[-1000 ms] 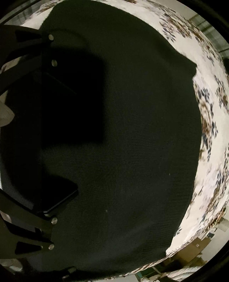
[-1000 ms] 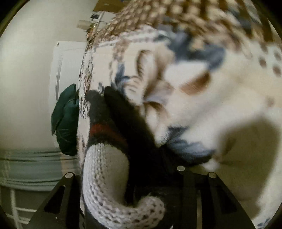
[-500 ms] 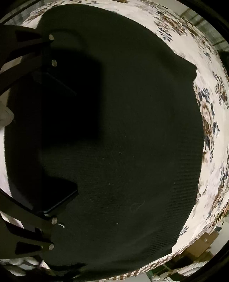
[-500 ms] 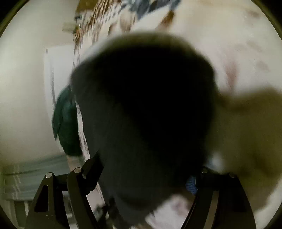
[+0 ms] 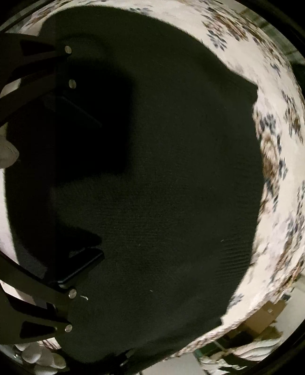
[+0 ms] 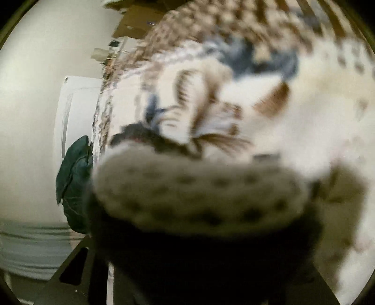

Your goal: Fold small clothes

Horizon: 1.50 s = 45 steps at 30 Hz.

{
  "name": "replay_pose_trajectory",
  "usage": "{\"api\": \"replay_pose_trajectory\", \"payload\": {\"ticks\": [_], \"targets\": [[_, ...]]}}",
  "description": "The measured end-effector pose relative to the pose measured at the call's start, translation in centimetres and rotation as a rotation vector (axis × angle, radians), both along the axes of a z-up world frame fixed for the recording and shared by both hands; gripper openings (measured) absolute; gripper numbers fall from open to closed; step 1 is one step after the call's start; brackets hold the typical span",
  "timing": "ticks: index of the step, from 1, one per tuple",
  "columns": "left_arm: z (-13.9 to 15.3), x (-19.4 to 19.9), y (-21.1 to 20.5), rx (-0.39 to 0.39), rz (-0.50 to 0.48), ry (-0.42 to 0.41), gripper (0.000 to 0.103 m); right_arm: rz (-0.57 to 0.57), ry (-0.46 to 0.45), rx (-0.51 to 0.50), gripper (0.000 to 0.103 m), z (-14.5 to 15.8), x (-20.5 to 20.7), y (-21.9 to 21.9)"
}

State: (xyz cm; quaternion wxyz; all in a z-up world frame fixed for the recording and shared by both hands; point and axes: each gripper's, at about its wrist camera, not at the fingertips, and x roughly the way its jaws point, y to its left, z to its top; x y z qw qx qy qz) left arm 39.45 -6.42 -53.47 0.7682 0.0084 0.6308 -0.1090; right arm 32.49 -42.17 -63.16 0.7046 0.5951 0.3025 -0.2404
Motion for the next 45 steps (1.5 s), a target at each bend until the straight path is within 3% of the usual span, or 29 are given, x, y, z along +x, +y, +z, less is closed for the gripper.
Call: {"api": "replay_pose_trajectory", "payload": {"ticks": [7, 9, 12, 17, 21, 25, 27, 32, 35, 38, 40, 44, 45], "targets": [[5.5, 0.6, 7.7, -0.066, 0.174, -0.074, 0.103, 0.26, 0.031, -0.382, 0.034, 10.6, 5.7, 6.7], [6.7, 1.6, 10.8, -0.058, 0.239, -0.105, 0.103, 0.376, 0.033, -0.488, 0.034, 12.9, 8.2, 10.7], [8.3, 0.0, 16.3, -0.035, 0.328, -0.131, 0.103, 0.538, 0.036, -0.604, 0.033, 14.3, 10.4, 18.3], [8.9, -2.4, 24.9, 0.019, 0.503, -0.139, 0.103, 0.845, 0.057, -0.78, 0.033, 12.7, 14.5, 32.0], [7.9, -4.5, 29.6, 0.052, 0.593, -0.113, 0.103, 1.15, 0.107, -0.985, 0.033, 7.4, 14.2, 44.2], [6.8, -5.9, 31.7, 0.057, 0.629, -0.09, 0.103, 1.343, 0.136, -1.165, 0.034, 2.4, 11.0, 50.1], [6.8, -6.2, 32.1, 0.059, 0.624, -0.091, 0.103, 1.374, 0.155, -1.238, 0.034, 0.7, 10.4, 50.9], [7.2, -5.4, 31.4, 0.054, 0.588, -0.103, 0.103, 1.398, 0.186, -1.261, 0.035, 0.8, 10.8, 51.1], [7.8, -5.1, 30.8, 0.051, 0.564, -0.111, 0.103, 1.402, 0.23, -1.245, 0.041, 1.5, 11.1, 51.0], [8.8, -4.7, 30.2, 0.066, 0.537, -0.129, 0.103, 1.395, 0.247, -1.17, 0.06, 2.8, 11.8, 50.3], [9.6, -4.5, 30.0, 0.079, 0.519, -0.146, 0.103, 1.397, 0.244, -1.104, 0.082, 4.0, 11.6, 49.9], [11.0, -4.2, 29.7, 0.09, 0.504, -0.169, 0.103, 1.41, 0.223, -1.058, 0.091, 6.4, 10.2, 49.2], [11.5, -4.1, 29.6, 0.086, 0.499, -0.175, 0.103, 1.414, 0.21, -1.025, 0.098, 7.4, 9.7, 48.6]]}}
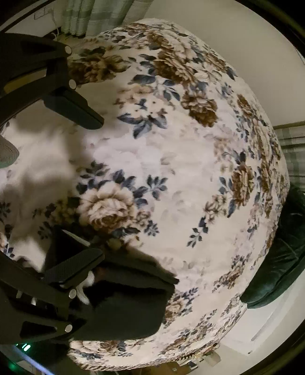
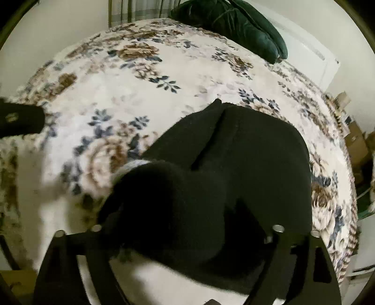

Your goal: Fold small clothes

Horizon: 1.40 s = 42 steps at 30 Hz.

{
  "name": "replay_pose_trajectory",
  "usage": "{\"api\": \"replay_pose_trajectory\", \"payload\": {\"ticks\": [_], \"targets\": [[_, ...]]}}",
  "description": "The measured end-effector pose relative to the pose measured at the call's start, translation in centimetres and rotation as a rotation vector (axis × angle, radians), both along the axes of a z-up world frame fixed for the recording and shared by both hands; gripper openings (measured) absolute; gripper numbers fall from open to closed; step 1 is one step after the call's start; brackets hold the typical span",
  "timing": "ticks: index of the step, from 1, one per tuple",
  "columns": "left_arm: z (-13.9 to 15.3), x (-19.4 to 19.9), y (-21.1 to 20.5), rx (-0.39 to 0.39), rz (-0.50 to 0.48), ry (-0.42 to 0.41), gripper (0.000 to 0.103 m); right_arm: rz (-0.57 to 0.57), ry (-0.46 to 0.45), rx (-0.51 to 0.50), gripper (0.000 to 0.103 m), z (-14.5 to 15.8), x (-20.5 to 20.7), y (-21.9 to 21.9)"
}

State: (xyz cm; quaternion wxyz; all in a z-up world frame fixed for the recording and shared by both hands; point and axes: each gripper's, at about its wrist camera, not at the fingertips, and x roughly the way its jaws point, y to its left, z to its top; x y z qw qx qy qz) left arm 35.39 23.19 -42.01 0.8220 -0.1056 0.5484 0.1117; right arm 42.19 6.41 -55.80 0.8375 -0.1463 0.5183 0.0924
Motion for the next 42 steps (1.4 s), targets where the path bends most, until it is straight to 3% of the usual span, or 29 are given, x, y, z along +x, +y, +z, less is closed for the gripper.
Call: {"api": "replay_pose_trajectory", "payload": {"ticks": [4, 8, 14, 18, 22, 28, 30, 32, 36, 39, 41, 42], "targets": [[1.0, 1.0, -1.4, -0.007, -0.042, -0.008, 0.103, -0.074, 0.026, 0.1, 0.1, 3.4, -1.1, -3.7], [0.8, 2.7, -5.3, -0.03, -0.136, -0.001, 0.103, -0.275, 0.054, 0.171, 0.1, 5.8, -1.4, -10.7], [-0.1, 4.2, -11.9, -0.062, -0.287, 0.019, 0.103, -0.516, 0.091, 0.132, 0.1, 5.1, -0.7, -20.1], [-1.0, 4.1, -15.7, -0.063, -0.359, 0.04, 0.103, -0.579, 0.128, 0.14, 0.1, 3.5, -0.4, -23.1], [-2.8, 3.8, -18.0, -0.024, -0.399, 0.072, 0.103, -0.59, 0.218, 0.187, 0.1, 0.5, -0.3, -24.0], [-6.4, 3.3, -17.5, 0.047, -0.398, 0.145, 0.103, -0.581, 0.25, 0.237, 0.1, -1.5, -0.9, -23.9], [-8.0, 2.9, -16.7, 0.033, -0.382, 0.174, 0.103, -0.568, 0.271, 0.247, 0.1, -2.0, -1.1, -23.5], [-8.8, 2.6, -15.8, -0.012, -0.359, 0.17, 0.103, -0.534, 0.298, 0.241, 0.1, -2.9, -1.4, -22.5], [-10.0, 2.1, -15.7, -0.028, -0.351, 0.155, 0.103, -0.504, 0.328, 0.238, 0.1, -4.7, -1.7, -21.2], [-8.9, 2.1, -14.9, -0.077, -0.334, 0.143, 0.103, -0.527, 0.381, 0.327, 0.102, -5.1, -1.1, -22.2], [-6.8, 1.3, -13.6, -0.107, -0.27, 0.116, 0.103, -0.528, 0.377, 0.389, 0.102, -4.2, -0.9, -23.4], [-5.3, 0.3, -12.2, -0.159, -0.199, 0.083, 0.103, -0.531, 0.364, 0.414, 0.103, -3.6, -1.0, -24.2]]}}
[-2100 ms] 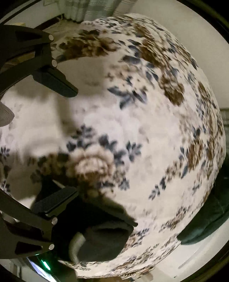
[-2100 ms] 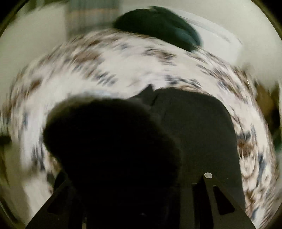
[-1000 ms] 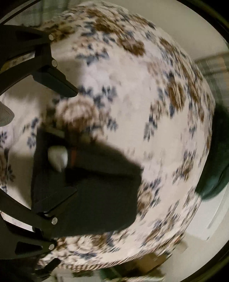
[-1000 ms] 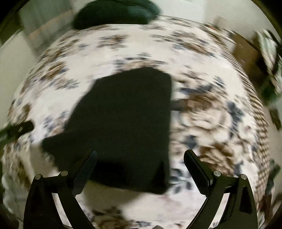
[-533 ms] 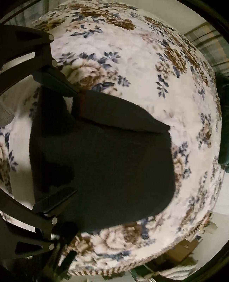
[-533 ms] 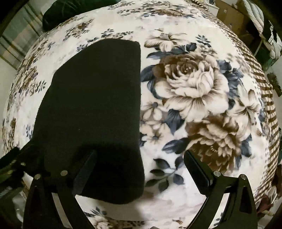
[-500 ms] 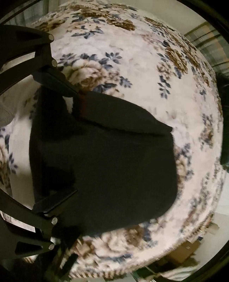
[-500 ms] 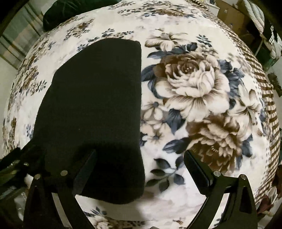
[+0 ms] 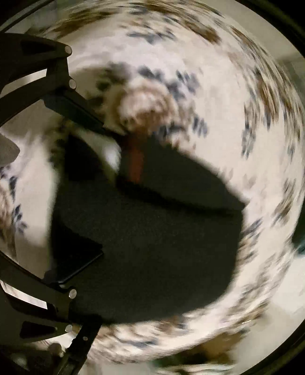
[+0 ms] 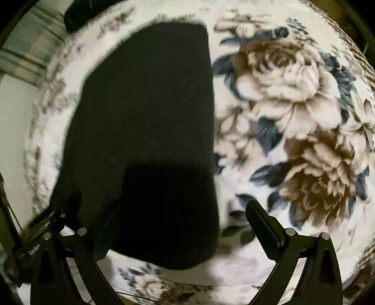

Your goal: Fold small clothes

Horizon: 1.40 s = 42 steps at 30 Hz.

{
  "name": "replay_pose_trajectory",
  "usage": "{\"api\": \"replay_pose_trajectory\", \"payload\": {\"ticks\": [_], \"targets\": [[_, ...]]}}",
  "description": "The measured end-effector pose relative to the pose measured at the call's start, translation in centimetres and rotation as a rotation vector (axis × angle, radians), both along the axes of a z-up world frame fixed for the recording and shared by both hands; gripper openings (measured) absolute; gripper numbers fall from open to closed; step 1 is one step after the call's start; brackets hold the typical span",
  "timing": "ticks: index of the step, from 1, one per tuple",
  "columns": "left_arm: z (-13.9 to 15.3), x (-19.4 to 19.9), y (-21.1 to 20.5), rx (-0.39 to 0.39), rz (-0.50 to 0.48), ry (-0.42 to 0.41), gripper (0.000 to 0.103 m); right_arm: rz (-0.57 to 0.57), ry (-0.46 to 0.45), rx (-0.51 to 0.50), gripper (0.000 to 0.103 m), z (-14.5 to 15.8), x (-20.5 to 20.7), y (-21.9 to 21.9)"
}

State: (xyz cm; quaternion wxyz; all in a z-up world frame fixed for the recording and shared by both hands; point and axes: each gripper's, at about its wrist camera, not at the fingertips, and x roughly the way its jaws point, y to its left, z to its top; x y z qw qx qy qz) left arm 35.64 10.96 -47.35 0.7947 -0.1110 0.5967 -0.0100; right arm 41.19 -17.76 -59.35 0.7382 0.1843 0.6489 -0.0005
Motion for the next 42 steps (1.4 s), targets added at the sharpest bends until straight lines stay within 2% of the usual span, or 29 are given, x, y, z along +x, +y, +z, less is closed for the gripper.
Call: {"api": "replay_pose_trajectory", "payload": {"ticks": [3, 6, 9, 11, 15, 18, 21, 24, 28, 30, 33, 35, 37, 39, 40, 41, 42], "targets": [[1.5, -2.9, 2.5, -0.127, 0.176, -0.004, 0.103, -0.057, -0.014, 0.073, 0.103, 1.1, -0.4, -2.8], [0.0, -6.0, 2.6, -0.292, 0.332, 0.047, 0.103, -0.122, 0.003, 0.146, 0.103, 0.8, -0.4, -5.8], [-2.1, -6.4, 0.3, -0.374, 0.38, 0.077, 0.103, -0.161, 0.006, 0.204, 0.103, -0.1, 0.1, -7.7], [-3.7, -6.0, -1.3, -0.428, 0.443, 0.055, 0.103, -0.177, -0.003, 0.259, 0.103, -1.0, 1.3, -9.3], [-6.2, -4.8, -2.4, -0.438, 0.57, -0.003, 0.103, -0.174, -0.005, 0.376, 0.103, -3.4, 4.3, -11.0], [-7.6, -5.0, -2.2, -0.484, 0.67, -0.051, 0.103, -0.156, 0.007, 0.471, 0.103, -5.2, 7.0, -11.7], [-8.3, -5.3, -2.1, -0.509, 0.72, -0.101, 0.103, -0.133, 0.022, 0.54, 0.103, -7.4, 9.9, -11.8], [-8.7, -5.5, -2.1, -0.521, 0.745, -0.142, 0.103, -0.105, 0.024, 0.609, 0.103, -10.0, 13.2, -11.4], [-8.7, -5.2, -1.9, -0.524, 0.775, -0.202, 0.102, -0.125, 0.032, 0.714, 0.103, -12.8, 16.8, -11.1], [-8.3, -4.9, -2.2, -0.497, 0.769, -0.233, 0.09, -0.131, 0.034, 0.744, 0.103, -13.0, 17.8, -10.8], [-7.9, -5.0, -2.1, -0.489, 0.755, -0.249, 0.081, -0.08, -0.036, 0.79, 0.103, -11.3, 18.2, -10.1], [-7.8, -4.9, -1.9, -0.49, 0.754, -0.252, 0.08, -0.073, -0.056, 0.757, 0.103, -10.9, 18.7, -9.7], [-7.8, -4.6, -1.7, -0.488, 0.753, -0.248, 0.08, -0.106, -0.011, 0.734, 0.103, -12.4, 19.8, -9.1], [-7.5, -4.4, -1.7, -0.488, 0.747, -0.242, 0.08, -0.146, -0.006, 0.733, 0.103, -13.5, 20.7, -8.6], [-7.6, -4.2, -2.0, -0.484, 0.741, -0.24, 0.08, -0.14, -0.026, 0.731, 0.1, -13.2, 21.1, -8.0], [-7.6, -4.3, -2.0, -0.478, 0.732, -0.236, 0.079, -0.113, -0.048, 0.72, 0.084, -12.7, 21.4, -7.4], [-7.3, -4.2, -1.7, -0.477, 0.727, -0.234, 0.078, -0.039, -0.08, 0.676, 0.032, -11.7, 21.6, -6.2]]}}
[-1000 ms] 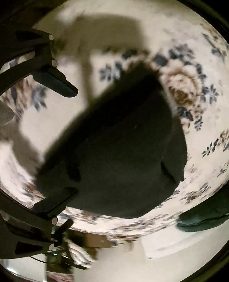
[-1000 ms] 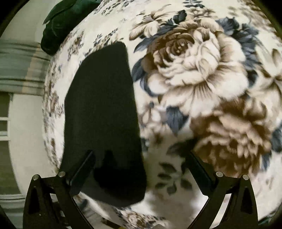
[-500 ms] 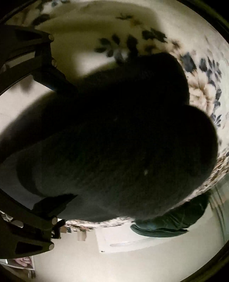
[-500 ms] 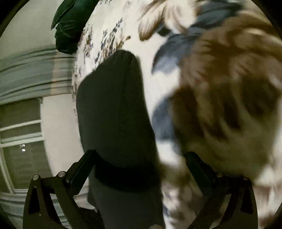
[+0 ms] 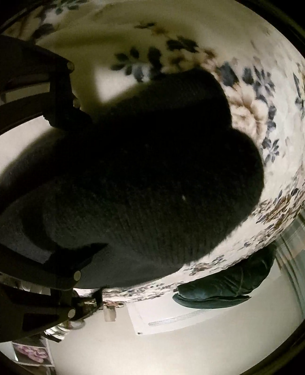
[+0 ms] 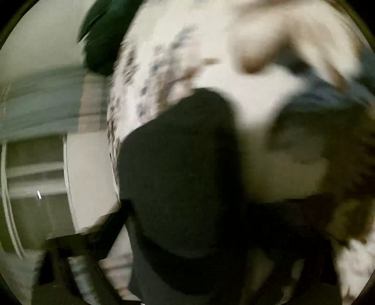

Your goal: Fold small clothes

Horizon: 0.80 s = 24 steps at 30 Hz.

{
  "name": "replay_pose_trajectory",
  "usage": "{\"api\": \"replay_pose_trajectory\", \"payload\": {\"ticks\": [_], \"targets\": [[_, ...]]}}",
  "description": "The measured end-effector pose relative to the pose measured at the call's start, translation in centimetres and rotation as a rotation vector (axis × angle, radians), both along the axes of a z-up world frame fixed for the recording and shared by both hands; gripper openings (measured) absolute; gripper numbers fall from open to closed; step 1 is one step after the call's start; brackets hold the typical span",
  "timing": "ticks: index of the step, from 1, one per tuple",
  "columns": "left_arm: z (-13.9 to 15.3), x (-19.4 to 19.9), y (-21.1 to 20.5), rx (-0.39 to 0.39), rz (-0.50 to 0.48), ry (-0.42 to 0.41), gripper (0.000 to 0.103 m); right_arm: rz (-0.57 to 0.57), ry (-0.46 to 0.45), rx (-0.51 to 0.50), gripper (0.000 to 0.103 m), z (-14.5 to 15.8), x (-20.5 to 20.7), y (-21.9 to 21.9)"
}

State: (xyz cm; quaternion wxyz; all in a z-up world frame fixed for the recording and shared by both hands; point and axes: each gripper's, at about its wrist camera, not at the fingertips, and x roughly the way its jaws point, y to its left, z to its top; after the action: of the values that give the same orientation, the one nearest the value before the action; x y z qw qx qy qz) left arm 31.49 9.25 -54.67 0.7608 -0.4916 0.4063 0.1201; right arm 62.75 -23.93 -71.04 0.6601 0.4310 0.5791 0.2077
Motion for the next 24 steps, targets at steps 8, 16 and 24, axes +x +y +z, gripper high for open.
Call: {"api": "replay_pose_trajectory", "payload": {"ticks": [8, 16, 24], "targets": [[1.1, 1.4, 2.0, 0.034, -0.142, 0.021, 0.074, -0.047, -0.034, -0.03, 0.023, 3.2, -3.0, 0.0], [1.8, 8.1, 5.9, 0.087, -0.455, 0.019, 0.074, -0.139, 0.062, 0.005, 0.022, 3.8, -16.9, -3.4], [-0.2, 9.4, 7.3, -0.057, -0.624, -0.008, 0.089, -0.236, 0.058, 0.116, 0.068, 0.0, -19.5, -3.1]]}}
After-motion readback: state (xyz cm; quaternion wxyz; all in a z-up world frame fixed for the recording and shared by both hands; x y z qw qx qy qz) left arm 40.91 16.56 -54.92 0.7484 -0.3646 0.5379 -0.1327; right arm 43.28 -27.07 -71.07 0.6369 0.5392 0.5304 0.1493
